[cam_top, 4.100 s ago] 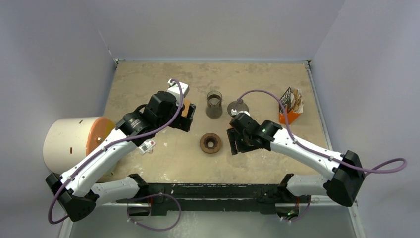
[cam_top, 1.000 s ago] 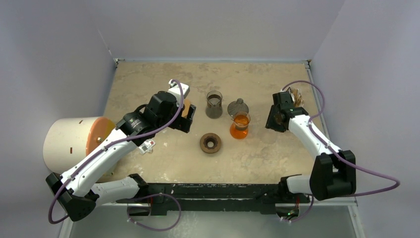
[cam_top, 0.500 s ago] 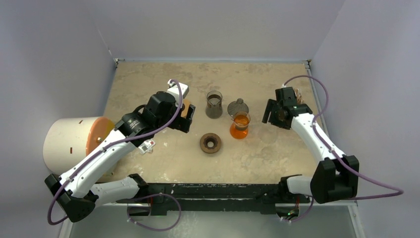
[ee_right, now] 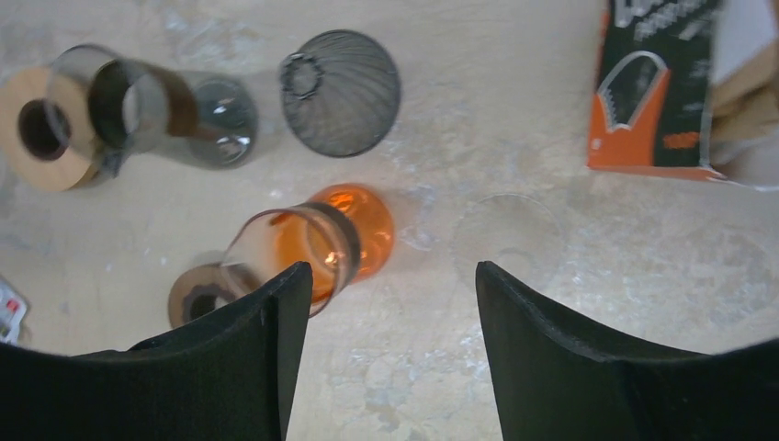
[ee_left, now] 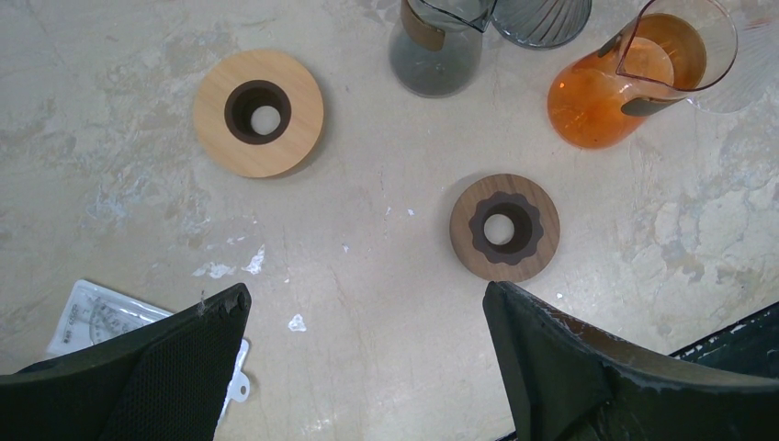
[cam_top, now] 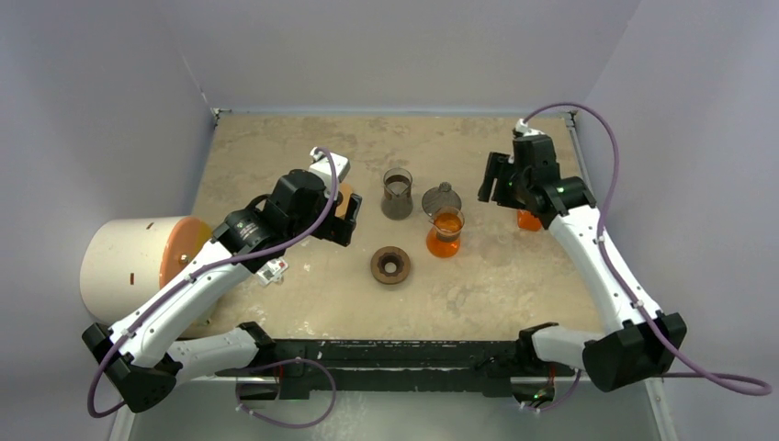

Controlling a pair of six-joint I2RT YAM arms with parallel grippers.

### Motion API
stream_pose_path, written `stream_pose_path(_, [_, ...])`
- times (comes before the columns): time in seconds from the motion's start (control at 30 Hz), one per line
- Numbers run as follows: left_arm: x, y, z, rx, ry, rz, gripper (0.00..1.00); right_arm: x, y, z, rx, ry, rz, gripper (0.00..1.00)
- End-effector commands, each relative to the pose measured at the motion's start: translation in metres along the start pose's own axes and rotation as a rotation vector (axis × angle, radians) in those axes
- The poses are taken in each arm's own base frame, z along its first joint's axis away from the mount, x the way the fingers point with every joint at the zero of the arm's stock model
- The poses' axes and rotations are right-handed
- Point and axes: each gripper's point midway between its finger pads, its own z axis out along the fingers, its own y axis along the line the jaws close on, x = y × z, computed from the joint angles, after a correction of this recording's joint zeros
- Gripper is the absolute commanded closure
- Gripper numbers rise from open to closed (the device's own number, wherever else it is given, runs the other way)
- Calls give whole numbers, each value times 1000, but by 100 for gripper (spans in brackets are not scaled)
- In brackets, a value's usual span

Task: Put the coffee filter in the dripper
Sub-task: Place the coffee dripper at the center of the board, then move the coffee server to the center of the board.

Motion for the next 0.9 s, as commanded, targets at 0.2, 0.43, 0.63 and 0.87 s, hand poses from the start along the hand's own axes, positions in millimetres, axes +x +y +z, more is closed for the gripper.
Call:
stream_pose_path(0.2, [-1,-2,-1,14,-12,3,2,17,56,5,-83,74,-148,34])
stream_pose_path(0.43, [-1,-3,-1,20,-11,2,2,35,59,28,-46,132,-181,39])
stream_pose_path(0.63, [-1,-3,-1,21,-12,1,2,45,52,41,-6,163,-195,42])
stream_pose_path(0.87, [-1,-3,-1,21,-14,1,2,61,47,56,20,213,-203,46])
